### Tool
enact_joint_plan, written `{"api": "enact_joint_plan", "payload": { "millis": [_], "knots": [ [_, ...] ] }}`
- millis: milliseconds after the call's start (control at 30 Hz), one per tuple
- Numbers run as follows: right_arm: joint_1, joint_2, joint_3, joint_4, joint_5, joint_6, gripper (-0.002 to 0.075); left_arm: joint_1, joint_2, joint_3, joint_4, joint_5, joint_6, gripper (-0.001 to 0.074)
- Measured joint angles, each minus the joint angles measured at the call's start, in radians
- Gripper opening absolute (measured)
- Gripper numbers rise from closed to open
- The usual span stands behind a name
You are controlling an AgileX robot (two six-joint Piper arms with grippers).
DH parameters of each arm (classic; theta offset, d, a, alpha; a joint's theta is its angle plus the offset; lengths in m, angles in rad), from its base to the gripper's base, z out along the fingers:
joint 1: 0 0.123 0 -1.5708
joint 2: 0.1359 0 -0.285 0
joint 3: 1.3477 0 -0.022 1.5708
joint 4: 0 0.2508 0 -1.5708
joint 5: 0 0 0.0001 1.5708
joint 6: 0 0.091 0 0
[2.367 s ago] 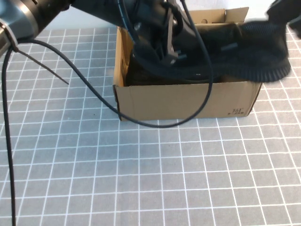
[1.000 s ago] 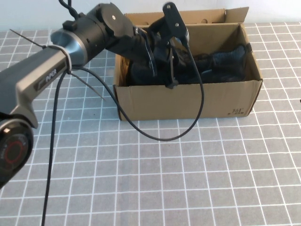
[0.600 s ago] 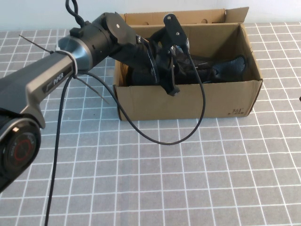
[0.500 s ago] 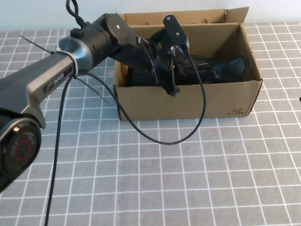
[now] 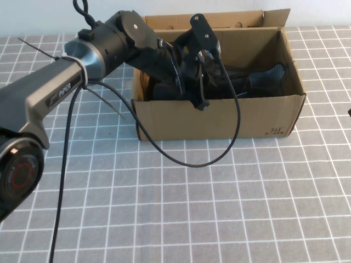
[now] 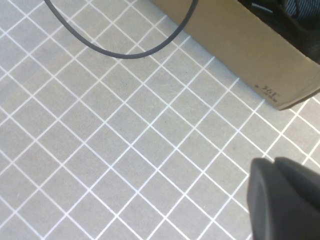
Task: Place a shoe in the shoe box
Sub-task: Place the shoe in the shoe box
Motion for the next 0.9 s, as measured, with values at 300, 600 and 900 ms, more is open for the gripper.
{"api": "enact_joint_plan", "payload": {
  "millis": [300, 600, 900],
  "knots": [
    [0.0, 0.0, 0.0, 0.002, -0.002, 0.0, -0.0016, 0.0, 0.004, 0.0, 0.0, 0.002, 0.0, 0.002],
    [0.0, 0.0, 0.0, 0.004, -0.004, 0.0, -0.0016, 0.0, 0.019, 0.0, -0.01, 0.005, 0.0, 0.002],
    [0.0, 0.0, 0.0, 0.012, -0.004, 0.0, -0.0016, 0.0, -0.015, 0.0, -0.02, 0.0, 0.0, 0.039]
  ]
}}
